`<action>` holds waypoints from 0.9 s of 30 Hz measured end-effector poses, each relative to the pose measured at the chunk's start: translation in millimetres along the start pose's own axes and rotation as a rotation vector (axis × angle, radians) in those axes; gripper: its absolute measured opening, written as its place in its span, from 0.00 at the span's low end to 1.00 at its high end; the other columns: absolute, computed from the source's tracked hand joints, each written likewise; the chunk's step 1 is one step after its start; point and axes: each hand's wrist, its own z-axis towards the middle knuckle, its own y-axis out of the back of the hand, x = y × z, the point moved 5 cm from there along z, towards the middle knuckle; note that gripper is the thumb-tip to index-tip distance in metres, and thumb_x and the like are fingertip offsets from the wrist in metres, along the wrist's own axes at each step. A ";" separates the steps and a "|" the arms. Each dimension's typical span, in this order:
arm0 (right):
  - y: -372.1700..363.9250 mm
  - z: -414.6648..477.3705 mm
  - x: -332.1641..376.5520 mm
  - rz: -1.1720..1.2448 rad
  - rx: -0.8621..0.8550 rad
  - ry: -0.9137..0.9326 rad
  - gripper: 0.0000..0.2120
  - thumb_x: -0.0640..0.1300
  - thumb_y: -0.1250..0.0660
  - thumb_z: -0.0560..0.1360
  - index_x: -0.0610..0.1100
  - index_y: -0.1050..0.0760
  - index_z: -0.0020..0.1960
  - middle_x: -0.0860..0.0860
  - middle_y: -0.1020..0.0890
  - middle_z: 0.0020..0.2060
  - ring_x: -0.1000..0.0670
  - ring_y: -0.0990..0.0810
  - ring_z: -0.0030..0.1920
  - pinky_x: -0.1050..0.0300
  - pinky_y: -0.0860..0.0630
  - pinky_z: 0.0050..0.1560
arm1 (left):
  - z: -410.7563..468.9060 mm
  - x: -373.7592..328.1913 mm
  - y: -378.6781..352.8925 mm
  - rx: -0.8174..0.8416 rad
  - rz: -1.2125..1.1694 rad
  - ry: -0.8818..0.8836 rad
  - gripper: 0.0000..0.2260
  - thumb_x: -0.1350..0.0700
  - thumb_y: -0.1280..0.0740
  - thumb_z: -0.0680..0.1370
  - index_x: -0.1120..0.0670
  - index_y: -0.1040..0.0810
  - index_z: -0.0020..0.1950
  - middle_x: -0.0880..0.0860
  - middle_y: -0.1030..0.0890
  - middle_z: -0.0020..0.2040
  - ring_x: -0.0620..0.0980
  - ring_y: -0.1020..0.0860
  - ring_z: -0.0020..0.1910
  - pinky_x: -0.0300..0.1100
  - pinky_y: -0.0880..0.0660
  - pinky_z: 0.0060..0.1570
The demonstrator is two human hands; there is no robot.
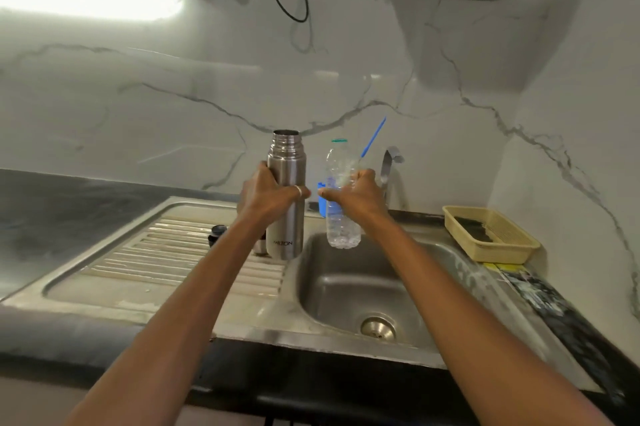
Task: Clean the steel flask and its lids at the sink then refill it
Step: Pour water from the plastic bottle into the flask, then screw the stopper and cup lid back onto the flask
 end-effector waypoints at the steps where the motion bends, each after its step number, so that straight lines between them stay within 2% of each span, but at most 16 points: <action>1: -8.0 1.8 7.5 0.001 0.010 0.011 0.36 0.56 0.21 0.70 0.42 0.35 0.67 0.48 0.24 0.58 0.46 0.22 0.57 0.54 0.27 0.52 | 0.1 -1.5 12.4 -0.010 0.017 0.001 0.32 0.39 0.21 0.58 0.48 0.27 0.57 0.51 0.19 0.52 0.55 0.20 0.52 0.54 0.21 0.56; 4: -37.5 14.9 23.2 -0.003 0.033 0.023 0.38 0.57 0.24 0.72 0.41 0.37 0.72 0.46 0.26 0.66 0.44 0.25 0.65 0.56 0.30 0.56 | 4.6 5.1 41.4 -0.027 0.055 -0.001 0.27 0.42 0.20 0.63 0.47 0.26 0.56 0.52 0.18 0.52 0.55 0.20 0.52 0.53 0.21 0.57; 7: -74.1 34.9 35.6 0.004 0.060 0.037 0.39 0.57 0.24 0.73 0.41 0.37 0.74 0.45 0.28 0.70 0.43 0.27 0.69 0.57 0.31 0.57 | 12.4 20.8 63.4 -0.041 0.043 0.014 0.31 0.39 0.20 0.58 0.49 0.22 0.57 0.51 0.18 0.50 0.54 0.19 0.51 0.55 0.20 0.56; 13: -142.6 84.3 33.4 -0.039 0.086 0.020 0.39 0.56 0.24 0.73 0.39 0.36 0.73 0.43 0.26 0.69 0.42 0.27 0.68 0.57 0.30 0.58 | 32.0 52.6 82.3 -0.027 -0.008 0.027 0.34 0.36 0.23 0.51 0.46 0.19 0.54 0.49 0.16 0.48 0.53 0.18 0.49 0.56 0.18 0.54; 20: -197.2 123.5 5.8 -0.081 0.113 0.009 0.37 0.53 0.23 0.73 0.37 0.35 0.72 0.43 0.25 0.67 0.43 0.25 0.67 0.59 0.31 0.55 | 50.6 88.0 86.3 0.002 -0.063 0.032 0.25 0.45 0.19 0.58 0.48 0.18 0.53 0.50 0.16 0.48 0.51 0.18 0.50 0.54 0.19 0.54; 27: -217.8 137.6 -15.6 -0.143 0.137 0.015 0.36 0.53 0.23 0.73 0.37 0.35 0.72 0.42 0.25 0.67 0.43 0.25 0.66 0.58 0.30 0.54 | 61.7 111.2 86.4 0.014 -0.078 0.022 0.26 0.46 0.18 0.60 0.49 0.19 0.55 0.51 0.16 0.49 0.52 0.18 0.50 0.49 0.20 0.50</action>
